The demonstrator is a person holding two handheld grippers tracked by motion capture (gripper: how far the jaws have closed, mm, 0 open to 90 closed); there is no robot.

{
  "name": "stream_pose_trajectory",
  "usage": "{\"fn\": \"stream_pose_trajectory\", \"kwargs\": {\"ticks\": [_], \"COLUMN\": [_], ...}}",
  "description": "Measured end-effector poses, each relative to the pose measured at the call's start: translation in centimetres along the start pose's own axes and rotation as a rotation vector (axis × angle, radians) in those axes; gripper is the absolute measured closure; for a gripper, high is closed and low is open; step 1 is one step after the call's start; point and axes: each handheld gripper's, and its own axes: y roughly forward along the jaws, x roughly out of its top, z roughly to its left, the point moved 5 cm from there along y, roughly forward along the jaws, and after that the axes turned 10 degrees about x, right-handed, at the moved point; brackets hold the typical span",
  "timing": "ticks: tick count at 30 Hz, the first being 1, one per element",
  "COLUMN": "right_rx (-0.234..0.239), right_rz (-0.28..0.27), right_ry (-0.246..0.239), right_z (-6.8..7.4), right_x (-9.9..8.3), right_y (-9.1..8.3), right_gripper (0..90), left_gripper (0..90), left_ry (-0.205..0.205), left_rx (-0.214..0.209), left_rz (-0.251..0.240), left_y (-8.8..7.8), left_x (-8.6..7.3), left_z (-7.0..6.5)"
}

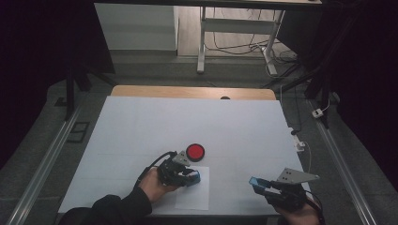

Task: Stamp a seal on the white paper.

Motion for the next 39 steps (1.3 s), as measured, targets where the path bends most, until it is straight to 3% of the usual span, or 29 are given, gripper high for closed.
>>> {"fn": "stream_pose_trajectory", "kwargs": {"ticks": [6, 8, 21, 39], "right_rx": [0.001, 0.000, 0.000, 0.004], "right_rz": [-0.006, -0.006, -0.005, -0.006], "right_ry": [0.002, 0.001, 0.002, 0.001], "right_z": [0.0, 0.0, 0.0, 0.0], "right_x": [0.0, 0.0, 0.0, -0.1], "right_y": [0.0, 0.0, 0.0, 0.0], "right_gripper": [68.7, 68.7, 68.7, 68.7], "left_gripper": [70.0, 70.0, 70.1, 70.1], "left_ry": [-0.014, -0.001, -0.008, 0.038], "left_rx": [-0.007, -0.003, -0.029, -0.046], "left_rz": [0.006, 0.015, -0.054, -0.139], "left_y": [-0.1, -0.2, -1.9, -4.3], "left_x": [0.1, 0.0, 0.7, 1.5], "left_z": [0.1, 0.2, 0.7, 1.1]}}
